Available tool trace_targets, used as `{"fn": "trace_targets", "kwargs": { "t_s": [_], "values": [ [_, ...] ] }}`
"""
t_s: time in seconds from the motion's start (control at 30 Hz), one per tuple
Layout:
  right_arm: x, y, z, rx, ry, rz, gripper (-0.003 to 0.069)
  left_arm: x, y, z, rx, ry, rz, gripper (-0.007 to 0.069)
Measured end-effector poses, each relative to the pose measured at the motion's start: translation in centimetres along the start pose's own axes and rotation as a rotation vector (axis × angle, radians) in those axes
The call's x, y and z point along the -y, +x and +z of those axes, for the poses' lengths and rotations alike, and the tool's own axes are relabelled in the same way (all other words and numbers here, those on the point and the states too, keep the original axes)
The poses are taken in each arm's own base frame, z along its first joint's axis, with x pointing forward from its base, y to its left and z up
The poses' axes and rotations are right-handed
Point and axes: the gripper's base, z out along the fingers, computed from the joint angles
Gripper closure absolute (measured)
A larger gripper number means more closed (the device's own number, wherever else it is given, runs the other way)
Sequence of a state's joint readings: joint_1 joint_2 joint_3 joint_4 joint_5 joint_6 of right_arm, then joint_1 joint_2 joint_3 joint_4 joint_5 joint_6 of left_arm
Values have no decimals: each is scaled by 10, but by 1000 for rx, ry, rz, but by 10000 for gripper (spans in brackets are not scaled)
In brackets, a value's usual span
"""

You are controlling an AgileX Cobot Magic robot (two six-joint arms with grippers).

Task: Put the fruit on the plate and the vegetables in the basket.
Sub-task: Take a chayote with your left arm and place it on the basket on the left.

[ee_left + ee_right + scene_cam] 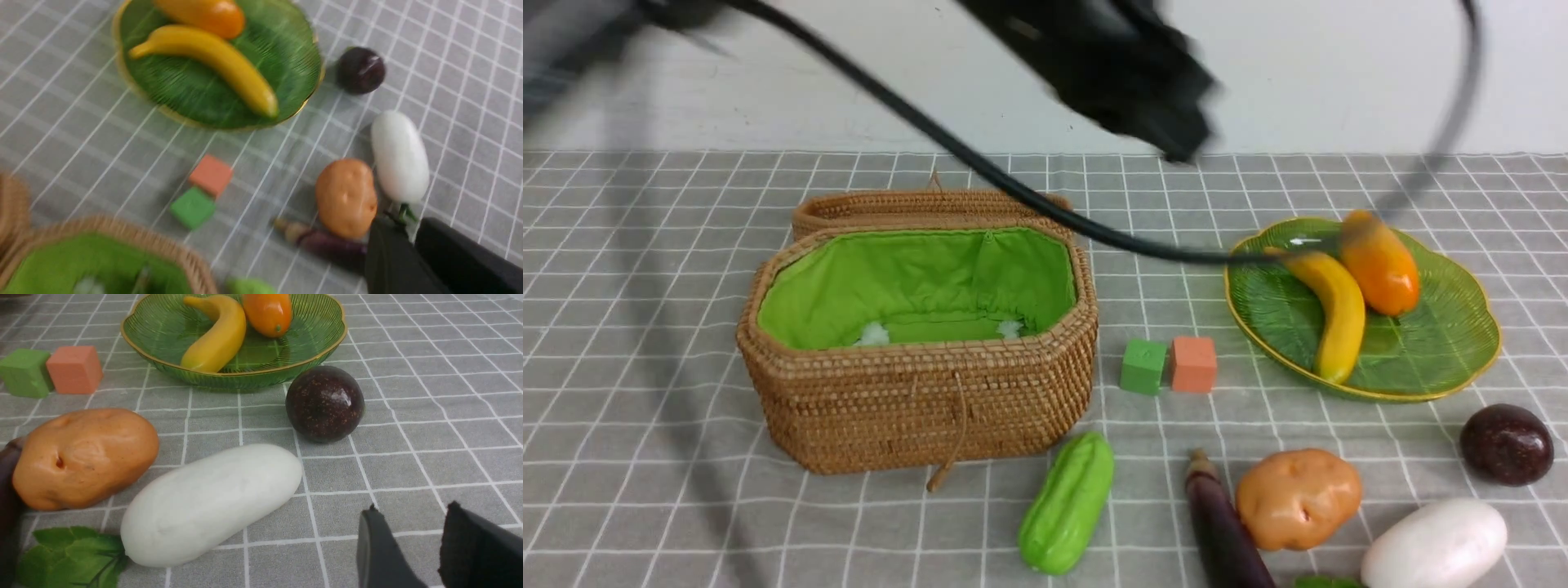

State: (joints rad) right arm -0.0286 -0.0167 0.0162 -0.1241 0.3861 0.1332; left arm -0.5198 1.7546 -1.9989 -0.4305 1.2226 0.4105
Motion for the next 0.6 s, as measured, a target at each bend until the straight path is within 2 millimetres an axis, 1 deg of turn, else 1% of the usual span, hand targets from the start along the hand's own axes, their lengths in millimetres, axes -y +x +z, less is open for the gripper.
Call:
{"fn": "trace_targets", "kwargs": {
  "t_s": [0.03, 0.07, 0.1, 0.13, 0.2, 0.27, 0.3, 0.33, 0.37, 0.4, 0.47, 0.5, 0.53, 0.57, 0.6],
  "values": [
    [0, 0, 0, 0, 0, 0, 417, 1, 2, -2, -2, -6, -4, 484],
    [0, 0, 0, 0, 0, 0, 417, 4, 13, -6, -19, -22, -20, 466],
    [0, 0, 0, 0, 0, 0, 417, 7, 22, -7, -12, -43, -39, 431],
    [0, 0, 0, 0, 0, 0, 417, 12, 39, -3, -3, -75, -70, 372],
    [0, 0, 0, 0, 0, 0, 417, 16, 63, 15, 8, -127, -105, 272],
    [0, 0, 0, 0, 0, 0, 417, 19, 79, 32, -3, -150, -119, 194],
    [0, 0, 0, 0, 0, 0, 417, 22, 89, 43, -12, -164, -119, 135],
    [0, 0, 0, 0, 0, 0, 417, 25, 94, 51, -26, -167, -131, 106],
    [0, 0, 0, 0, 0, 0, 417, 27, 98, 61, -32, -172, -169, 52],
    [0, 0, 0, 0, 0, 0, 417, 29, 100, 69, -38, -174, -213, 13],
    [0, 0, 0, 0, 0, 0, 417, 28, 103, 82, -52, -183, -291, -27],
    [0, 0, 0, 0, 0, 0, 417, 25, 106, 95, -82, -195, -355, -38],
    [0, 0, 0, 0, 0, 0, 417, 23, 107, 101, -101, -201, -378, -40],
    [0, 0, 0, 0, 0, 0, 417, 18, 114, 116, -156, -218, -414, -38],
    [0, 0, 0, 0, 0, 0, 417, 17, 114, 118, -166, -221, -418, -37]
  ]
}}
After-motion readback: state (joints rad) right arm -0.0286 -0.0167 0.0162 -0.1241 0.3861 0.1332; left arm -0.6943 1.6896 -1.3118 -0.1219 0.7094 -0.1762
